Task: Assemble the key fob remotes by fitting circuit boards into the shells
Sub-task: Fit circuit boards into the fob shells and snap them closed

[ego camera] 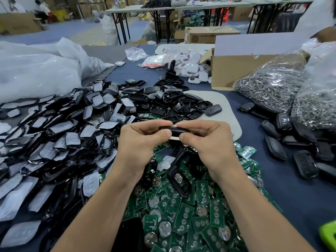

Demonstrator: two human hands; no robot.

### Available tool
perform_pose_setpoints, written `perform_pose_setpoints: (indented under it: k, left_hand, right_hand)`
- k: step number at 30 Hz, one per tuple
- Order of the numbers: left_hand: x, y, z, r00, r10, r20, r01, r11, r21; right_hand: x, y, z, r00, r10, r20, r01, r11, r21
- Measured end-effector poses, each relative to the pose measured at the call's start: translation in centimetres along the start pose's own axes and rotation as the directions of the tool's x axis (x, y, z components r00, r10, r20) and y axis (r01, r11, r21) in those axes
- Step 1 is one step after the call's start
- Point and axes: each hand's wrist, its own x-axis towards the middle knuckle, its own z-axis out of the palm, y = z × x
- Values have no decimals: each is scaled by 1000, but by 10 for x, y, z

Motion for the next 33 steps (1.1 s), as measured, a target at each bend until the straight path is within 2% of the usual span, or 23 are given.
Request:
perform_pose_setpoints:
  k: [7, 16, 21, 28, 33]
  left_hand:
    - [1, -1, 3, 1000, 4, 17, -3, 999, -35]
    - [2, -5, 4, 999, -31, 15, 32, 999, -43]
    - [1, -5, 6, 1000, 12, -7, -11, 1000, 29]
    - [1, -2, 4, 1000, 21, -2, -21, 1000, 6]
    - [2, 2, 2, 1000, 24, -10, -24, 1000, 9]
  right_hand:
    - [1, -1, -1, 999, -46, -10, 47, 998, 48]
    - [-1, 0, 3, 997, -49, -55, 43, 995, -95]
    - [-3, 2, 5, 1000, 21, -17, -24, 983, -179]
    - [-3, 0, 1, 1000, 24, 21, -21, 993, -120]
    - [1, 5, 2, 994, 105, 17, -104, 993, -55]
